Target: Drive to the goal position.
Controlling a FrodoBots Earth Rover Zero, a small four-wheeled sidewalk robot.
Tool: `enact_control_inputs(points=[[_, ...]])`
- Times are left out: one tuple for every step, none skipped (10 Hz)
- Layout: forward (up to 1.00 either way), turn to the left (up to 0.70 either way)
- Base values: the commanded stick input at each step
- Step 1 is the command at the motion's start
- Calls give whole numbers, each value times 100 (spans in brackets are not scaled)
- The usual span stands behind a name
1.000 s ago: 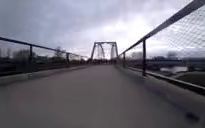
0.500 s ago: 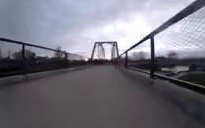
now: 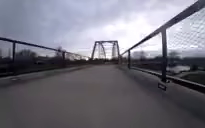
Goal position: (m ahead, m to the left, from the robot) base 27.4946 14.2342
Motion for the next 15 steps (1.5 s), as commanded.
enact_control_inputs(points=[[100,-2],[100,-1],[100,0],[100,0],[100,0],[100,0],[100,0],[100,0],[100,0],[100,0],[100,0],[100,0],[100,0],[100,0],[100,0]])
